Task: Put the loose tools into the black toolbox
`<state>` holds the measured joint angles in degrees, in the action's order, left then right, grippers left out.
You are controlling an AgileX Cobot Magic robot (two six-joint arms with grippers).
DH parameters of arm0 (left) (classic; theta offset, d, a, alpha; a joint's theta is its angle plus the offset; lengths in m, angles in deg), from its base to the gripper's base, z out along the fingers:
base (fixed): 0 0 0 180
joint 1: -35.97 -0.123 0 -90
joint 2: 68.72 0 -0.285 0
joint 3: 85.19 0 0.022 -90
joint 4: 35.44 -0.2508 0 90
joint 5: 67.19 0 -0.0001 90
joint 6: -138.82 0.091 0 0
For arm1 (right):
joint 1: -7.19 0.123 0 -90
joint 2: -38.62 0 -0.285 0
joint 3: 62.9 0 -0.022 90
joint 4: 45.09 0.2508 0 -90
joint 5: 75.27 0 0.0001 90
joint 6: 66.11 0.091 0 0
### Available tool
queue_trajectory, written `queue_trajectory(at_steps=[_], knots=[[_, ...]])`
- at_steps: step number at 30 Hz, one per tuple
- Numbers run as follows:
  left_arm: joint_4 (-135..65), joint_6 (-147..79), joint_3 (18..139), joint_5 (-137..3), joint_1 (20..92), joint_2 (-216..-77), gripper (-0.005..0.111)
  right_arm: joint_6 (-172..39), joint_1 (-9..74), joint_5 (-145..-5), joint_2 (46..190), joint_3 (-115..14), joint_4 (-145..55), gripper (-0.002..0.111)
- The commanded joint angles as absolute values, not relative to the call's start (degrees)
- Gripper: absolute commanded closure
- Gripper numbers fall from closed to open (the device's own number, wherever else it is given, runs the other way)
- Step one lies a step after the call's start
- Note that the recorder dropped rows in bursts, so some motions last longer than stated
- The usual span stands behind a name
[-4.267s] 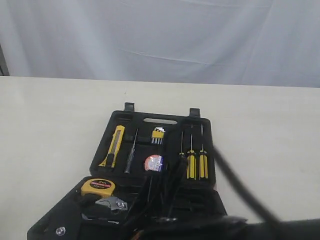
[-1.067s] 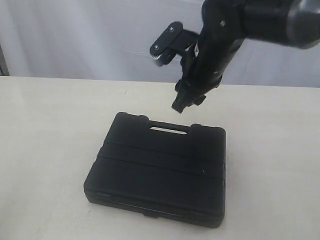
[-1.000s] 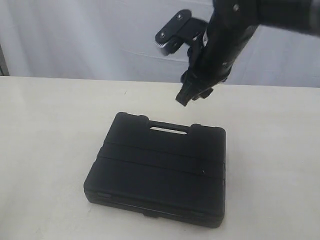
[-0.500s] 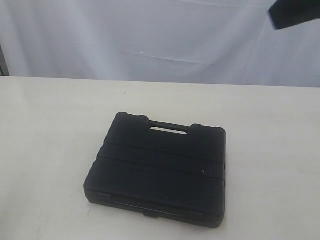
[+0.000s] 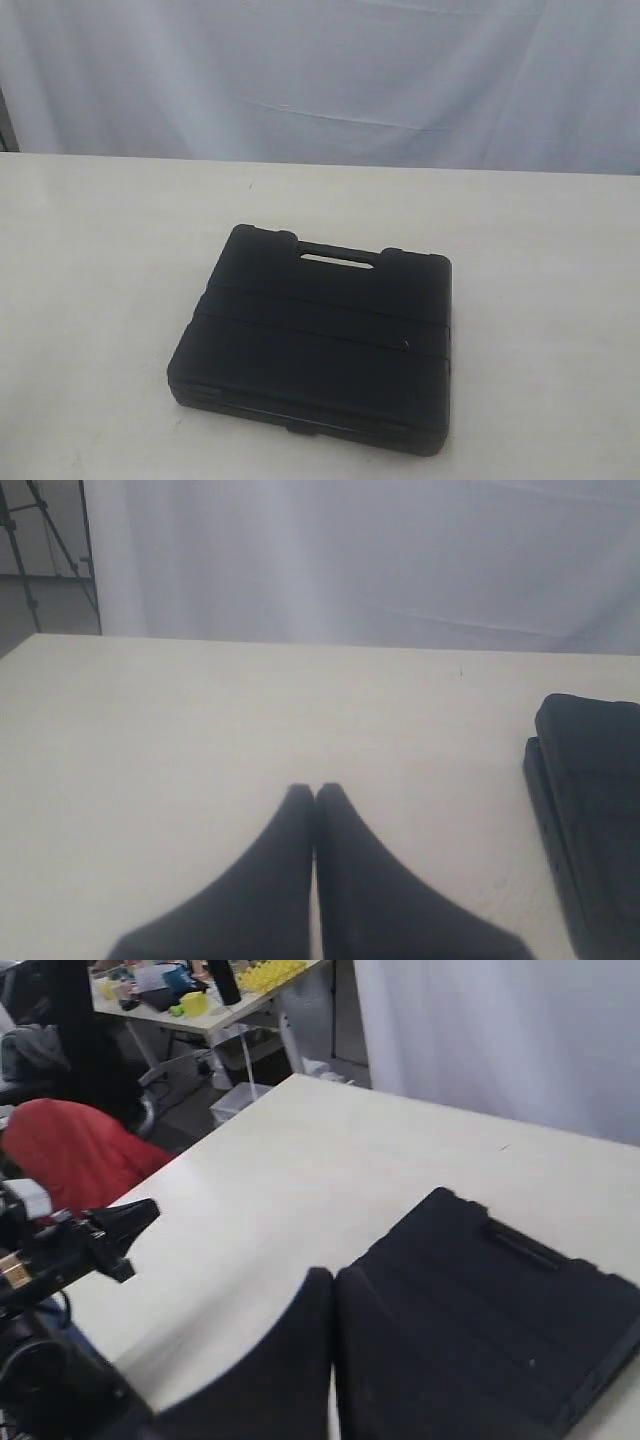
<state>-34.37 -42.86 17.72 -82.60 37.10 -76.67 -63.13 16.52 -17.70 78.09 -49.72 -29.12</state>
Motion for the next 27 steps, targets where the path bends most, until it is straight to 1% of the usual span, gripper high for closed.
queue_trajectory(at_steps=[1,8,11,13,15,18,20,23,27], knots=[[-34.2,-42.9,17.6,-82.6,37.2,-76.5,0.107,-62.9,16.7,-17.1,74.6,-47.8,-26.5,0.109],[-34.2,-42.9,17.6,-82.6,37.2,-76.5,0.107,-63.7,16.7,-18.3,71.1,-46.5,-34.7,0.109],[-34.2,-42.9,17.6,-82.6,37.2,-76.5,0.107,-64.8,15.9,-26.5,69.1,-39.7,-40.1,0.109],[-34.2,-42.9,17.6,-82.6,37.2,-76.5,0.107,-65.0,12.5,-35.1,67.3,-33.2,-41.7,0.109],[-34.2,-42.9,17.6,-82.6,37.2,-76.5,0.107,-65.0,7.0,-45.8,65.4,-25.3,-41.7,0.109],[-34.2,-42.9,17.6,-82.6,37.2,-76.5,0.107,-64.0,-0.9,-56.2,63.4,-15.4,-40.2,0.109],[-34.2,-42.9,17.6,-82.6,37.2,-76.5,0.107,-64.0,-5.9,-57.7,62.0,-10.2,-39.1,0.109],[-34.2,-42.9,17.6,-82.6,37.2,-76.5,0.107,-65.1,-11.2,-57.9,59.7,-4.2,-39.2,0.109],[-34.2,-42.9,17.6,-82.6,37.2,-76.5,0.107,-67.4,-14.7,-59.1,56.7,1.9,-39.2,0.109]])
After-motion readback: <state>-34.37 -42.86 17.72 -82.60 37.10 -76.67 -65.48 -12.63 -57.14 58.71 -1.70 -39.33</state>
